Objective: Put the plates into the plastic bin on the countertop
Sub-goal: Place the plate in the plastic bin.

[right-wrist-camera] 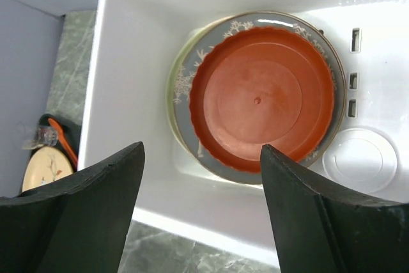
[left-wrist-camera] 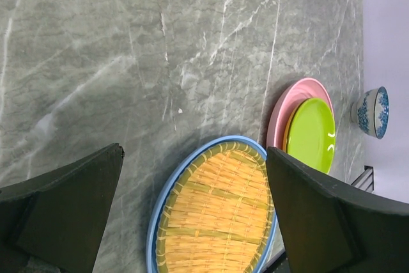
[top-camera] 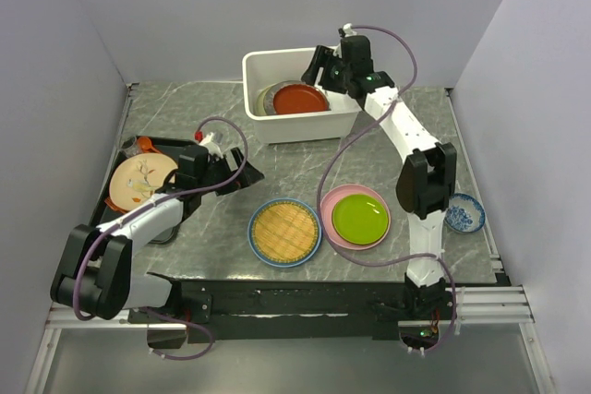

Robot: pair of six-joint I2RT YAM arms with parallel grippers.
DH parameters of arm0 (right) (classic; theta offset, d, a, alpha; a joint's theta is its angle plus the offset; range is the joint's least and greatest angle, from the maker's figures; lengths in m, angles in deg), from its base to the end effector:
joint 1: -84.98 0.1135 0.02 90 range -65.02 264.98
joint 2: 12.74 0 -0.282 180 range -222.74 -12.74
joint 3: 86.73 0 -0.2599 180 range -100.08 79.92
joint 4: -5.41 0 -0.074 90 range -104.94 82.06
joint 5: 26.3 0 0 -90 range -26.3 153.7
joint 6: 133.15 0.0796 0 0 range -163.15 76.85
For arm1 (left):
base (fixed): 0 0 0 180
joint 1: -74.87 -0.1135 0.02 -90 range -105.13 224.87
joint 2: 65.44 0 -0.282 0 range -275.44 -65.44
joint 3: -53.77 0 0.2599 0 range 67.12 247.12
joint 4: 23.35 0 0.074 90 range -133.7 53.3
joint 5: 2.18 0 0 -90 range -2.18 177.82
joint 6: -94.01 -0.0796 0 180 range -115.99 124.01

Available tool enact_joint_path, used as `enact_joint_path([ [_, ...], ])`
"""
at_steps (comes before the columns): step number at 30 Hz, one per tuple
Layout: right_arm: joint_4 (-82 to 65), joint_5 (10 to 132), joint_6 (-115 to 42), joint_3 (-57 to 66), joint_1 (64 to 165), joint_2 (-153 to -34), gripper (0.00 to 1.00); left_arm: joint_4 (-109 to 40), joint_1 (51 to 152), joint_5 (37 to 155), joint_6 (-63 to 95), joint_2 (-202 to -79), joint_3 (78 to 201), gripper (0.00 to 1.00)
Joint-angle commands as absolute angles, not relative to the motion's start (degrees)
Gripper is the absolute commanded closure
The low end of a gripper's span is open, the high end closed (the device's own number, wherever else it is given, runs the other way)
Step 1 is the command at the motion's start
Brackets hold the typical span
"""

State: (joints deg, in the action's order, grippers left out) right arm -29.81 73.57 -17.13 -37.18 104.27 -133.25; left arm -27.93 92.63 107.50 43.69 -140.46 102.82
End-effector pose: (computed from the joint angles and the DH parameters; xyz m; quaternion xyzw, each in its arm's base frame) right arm 0.5212 0.1969 0.3362 0.0034 0.8428 0.2725 0.4641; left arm 0.2861 -0.1198 0.1964 -0.0795 0.8561 -0.3649 0.3571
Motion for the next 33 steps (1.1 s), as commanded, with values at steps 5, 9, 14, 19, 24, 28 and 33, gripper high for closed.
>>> enact_joint_path([
  [5, -23.8, 73.1, -18.8, -27.7, 104.6, -120.6, 0.20, -29.1, 98.0, 104.2, 41.5, -140.5, 105.9, 0.01],
  [9, -22.6, 73.6, -18.7, -22.8, 104.7, -117.0, 0.20, -29.3, 99.3, 103.6, 41.7, -141.7, 107.1, 0.01],
  [14, -20.2, 74.5, -18.0, -15.1, 104.9, -112.0, 0.20, -29.8, 99.9, 103.5, 41.5, -142.9, 107.5, 0.01],
  [19, -18.6, 75.9, -17.1, -8.3, 106.2, -107.9, 0.20, -31.8, 100.8, 102.0, 40.3, -142.3, 107.8, 0.01],
  [24, -19.4, 76.1, -17.6, -4.6, 108.6, -105.5, 0.20, -35.4, 101.1, 102.7, 39.6, -140.9, 107.6, 0.01],
  [28, -17.8, 76.7, -16.4, 1.1, 110.5, -103.2, 0.20, -36.4, 101.7, 102.4, 40.0, -138.8, 106.4, 0.01],
  [33, -17.4, 77.9, -15.7, 5.9, 112.0, -101.8, 0.20, -40.8, 102.0, 102.8, 39.8, -137.5, 107.2, 0.01],
])
